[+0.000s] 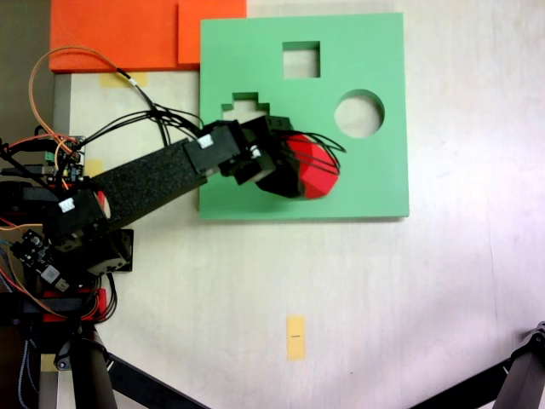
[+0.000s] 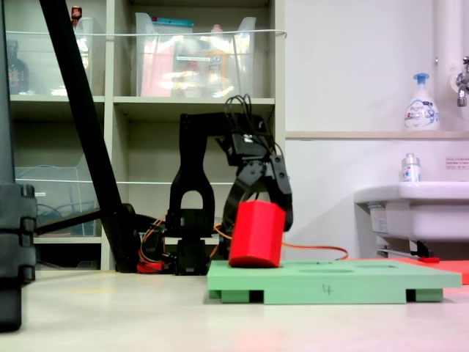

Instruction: Put the octagonal pillar block into the corresponding hole

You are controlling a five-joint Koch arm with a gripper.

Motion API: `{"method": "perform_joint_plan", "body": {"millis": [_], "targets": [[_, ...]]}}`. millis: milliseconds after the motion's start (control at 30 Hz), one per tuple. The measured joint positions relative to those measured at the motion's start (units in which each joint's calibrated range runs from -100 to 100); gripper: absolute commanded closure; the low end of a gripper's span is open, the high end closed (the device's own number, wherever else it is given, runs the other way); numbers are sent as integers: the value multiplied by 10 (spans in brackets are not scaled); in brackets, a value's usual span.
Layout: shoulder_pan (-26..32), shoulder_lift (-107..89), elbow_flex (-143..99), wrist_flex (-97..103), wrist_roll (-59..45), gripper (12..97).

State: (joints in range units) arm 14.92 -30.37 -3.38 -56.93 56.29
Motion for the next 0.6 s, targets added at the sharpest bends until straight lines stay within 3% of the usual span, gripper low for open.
{"method": "perform_joint_plan", "body": {"millis": [600], "targets": [[3,-37,-13,-9,-1,634]]}}
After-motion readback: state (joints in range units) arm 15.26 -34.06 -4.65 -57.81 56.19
